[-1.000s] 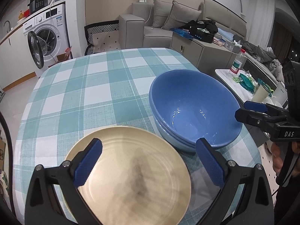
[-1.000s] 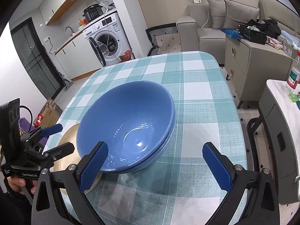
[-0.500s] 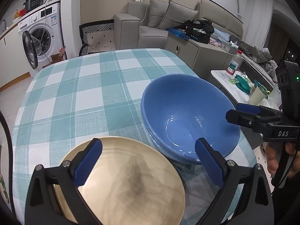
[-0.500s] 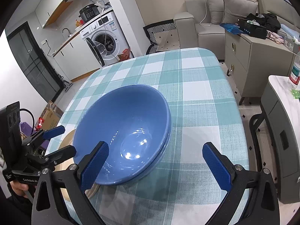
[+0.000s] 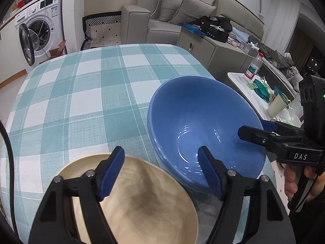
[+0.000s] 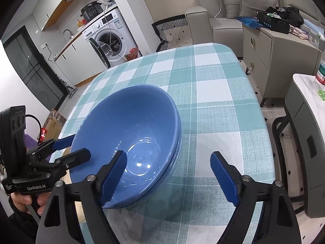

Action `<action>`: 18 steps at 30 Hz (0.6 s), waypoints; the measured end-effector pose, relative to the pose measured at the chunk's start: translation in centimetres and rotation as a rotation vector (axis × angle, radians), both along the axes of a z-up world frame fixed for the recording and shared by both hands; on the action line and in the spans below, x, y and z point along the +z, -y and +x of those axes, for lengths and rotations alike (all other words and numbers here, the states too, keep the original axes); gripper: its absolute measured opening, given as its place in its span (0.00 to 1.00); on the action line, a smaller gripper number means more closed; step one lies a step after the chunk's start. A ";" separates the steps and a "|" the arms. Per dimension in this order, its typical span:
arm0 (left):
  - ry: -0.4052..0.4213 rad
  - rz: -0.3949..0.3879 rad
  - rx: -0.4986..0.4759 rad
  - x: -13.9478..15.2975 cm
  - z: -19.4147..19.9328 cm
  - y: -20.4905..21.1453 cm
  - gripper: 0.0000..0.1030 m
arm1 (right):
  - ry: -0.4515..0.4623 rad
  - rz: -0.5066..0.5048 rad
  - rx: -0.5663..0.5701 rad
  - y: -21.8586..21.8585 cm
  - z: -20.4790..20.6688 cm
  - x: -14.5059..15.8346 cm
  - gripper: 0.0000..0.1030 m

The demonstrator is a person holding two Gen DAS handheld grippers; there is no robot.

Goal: Organize plates and bowls
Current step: 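Close the left gripper on the bowl stack rim while the right gripper closes on it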

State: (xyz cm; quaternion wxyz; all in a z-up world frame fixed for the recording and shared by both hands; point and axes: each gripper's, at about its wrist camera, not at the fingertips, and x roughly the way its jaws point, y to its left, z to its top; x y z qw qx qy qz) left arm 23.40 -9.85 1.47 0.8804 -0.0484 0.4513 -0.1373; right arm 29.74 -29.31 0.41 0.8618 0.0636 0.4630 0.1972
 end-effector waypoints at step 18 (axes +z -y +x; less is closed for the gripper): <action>-0.021 -0.018 -0.044 -0.5 0.7 1.0 0.39 | -0.028 -0.004 0.041 -1.3 -0.2 -0.9 0.52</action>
